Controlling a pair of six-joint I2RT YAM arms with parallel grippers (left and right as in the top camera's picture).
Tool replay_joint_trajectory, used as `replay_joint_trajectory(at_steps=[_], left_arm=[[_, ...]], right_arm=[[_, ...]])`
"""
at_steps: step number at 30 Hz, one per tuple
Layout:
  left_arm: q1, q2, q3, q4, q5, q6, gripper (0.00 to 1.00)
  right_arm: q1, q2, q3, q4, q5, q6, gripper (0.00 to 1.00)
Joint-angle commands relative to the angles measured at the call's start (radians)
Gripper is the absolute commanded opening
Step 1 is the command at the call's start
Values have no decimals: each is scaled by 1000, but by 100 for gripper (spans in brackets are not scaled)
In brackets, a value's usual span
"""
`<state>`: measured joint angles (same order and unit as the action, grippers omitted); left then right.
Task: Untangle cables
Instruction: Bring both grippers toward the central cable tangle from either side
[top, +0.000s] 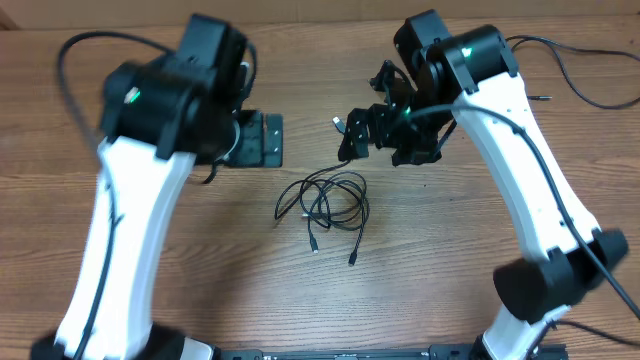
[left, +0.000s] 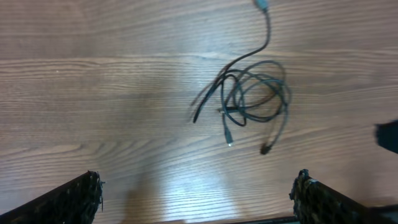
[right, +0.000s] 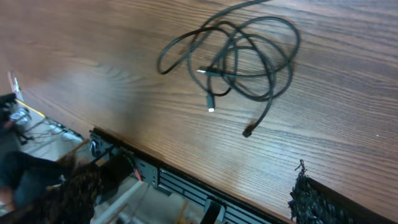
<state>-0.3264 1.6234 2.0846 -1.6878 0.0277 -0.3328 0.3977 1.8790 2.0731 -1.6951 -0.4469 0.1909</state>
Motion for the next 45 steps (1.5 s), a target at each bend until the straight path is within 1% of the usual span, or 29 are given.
replay_joint_trajectory(at_steps=[1,6,8,14,17,20,23,25,27,36,41,45], left_arm=[[6,-146,3,-2,42,22,100],[5,-309,-15,-2,82,10,100],[5,-375,-47,-2,100,-9,100],[5,-529,-192,-2,128,-69,100],[5,-581,-272,-1,130,-119,100],[5,-595,-317,1,131,-181,99],[5,-590,-344,3,130,-223,100],[5,-587,-364,13,131,-233,100],[5,-579,-382,25,130,-233,100],[5,-517,-416,45,101,-232,100],[5,-468,-416,55,108,-233,100],[5,-425,-416,65,123,-232,100]], right_arm=[[22,-163,7,1,39,22,100],[45,-361,-23,1,73,22,100],[45,-459,-78,1,106,23,100],[45,-686,-294,2,110,23,100],[45,-761,-386,20,109,60,100],[45,-796,-442,57,109,103,100],[45,-794,-451,105,105,174,100],[45,-781,-451,146,106,236,100],[45,-753,-451,191,106,259,100],[45,-551,-451,312,106,259,100],[45,-448,-451,430,107,257,100],[45,-373,-451,456,151,257,100]])
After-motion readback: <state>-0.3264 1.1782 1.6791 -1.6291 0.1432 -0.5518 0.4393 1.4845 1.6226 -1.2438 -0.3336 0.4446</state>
